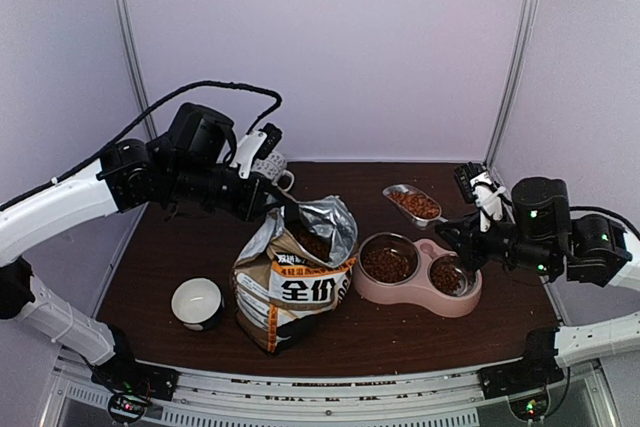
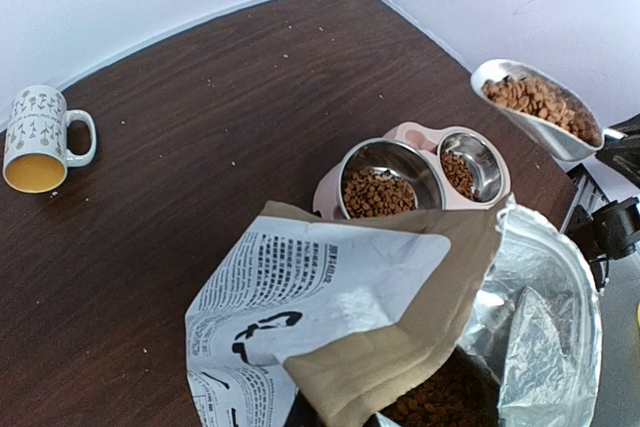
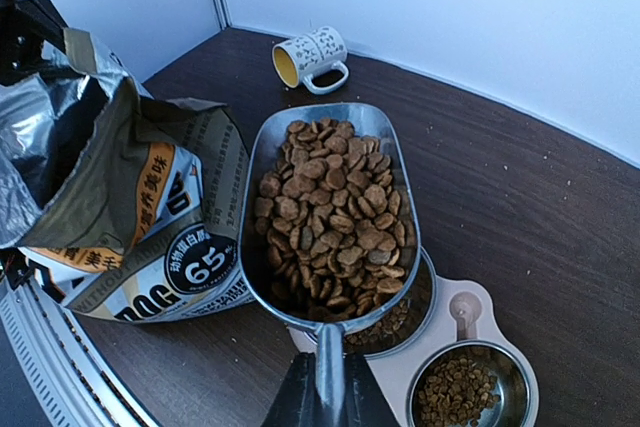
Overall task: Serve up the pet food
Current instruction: Place the pet food in the pet food bowl.
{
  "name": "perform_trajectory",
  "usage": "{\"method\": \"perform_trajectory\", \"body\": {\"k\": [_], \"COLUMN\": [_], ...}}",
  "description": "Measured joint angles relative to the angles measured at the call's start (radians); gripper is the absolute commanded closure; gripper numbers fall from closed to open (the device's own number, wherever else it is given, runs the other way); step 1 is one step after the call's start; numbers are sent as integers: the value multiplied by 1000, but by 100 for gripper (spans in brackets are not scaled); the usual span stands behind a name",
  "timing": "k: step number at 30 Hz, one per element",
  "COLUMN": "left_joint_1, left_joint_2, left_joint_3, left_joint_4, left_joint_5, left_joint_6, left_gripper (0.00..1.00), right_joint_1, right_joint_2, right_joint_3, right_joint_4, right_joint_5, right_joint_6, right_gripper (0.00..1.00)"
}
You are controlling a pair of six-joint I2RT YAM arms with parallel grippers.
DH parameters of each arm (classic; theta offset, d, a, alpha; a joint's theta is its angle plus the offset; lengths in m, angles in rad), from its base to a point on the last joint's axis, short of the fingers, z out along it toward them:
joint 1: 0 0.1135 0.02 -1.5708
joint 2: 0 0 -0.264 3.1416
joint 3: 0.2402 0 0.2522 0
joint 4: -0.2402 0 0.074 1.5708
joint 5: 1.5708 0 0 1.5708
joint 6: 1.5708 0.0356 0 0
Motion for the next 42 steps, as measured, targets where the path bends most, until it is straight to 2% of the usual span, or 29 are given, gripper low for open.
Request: {"method": "perform_trajectory", "body": {"k": [9, 15, 28, 42], "left_joint_1": [2, 3, 4, 5], "left_joint_2": [-1, -2, -11, -19], "left_joint_3": [-4, -9, -26, -36], "left_joint_4": [7, 13, 35, 43], "left_joint_5": [4, 8, 13, 16], "left_joint_6": [0, -1, -3, -2], "left_gripper": [100, 100, 100, 100], "right_joint_1": [-8, -10, -60, -117], "right_joint_2": [-11, 22, 122, 245], "right_joint_3": [-130, -158, -152, -18], "right_joint_4": [3, 8, -44, -193], "right_joint_5": [-19, -40, -115, -181], "right_joint_6": [63, 98, 124, 93], "right_gripper": [100, 100, 100, 100]}}
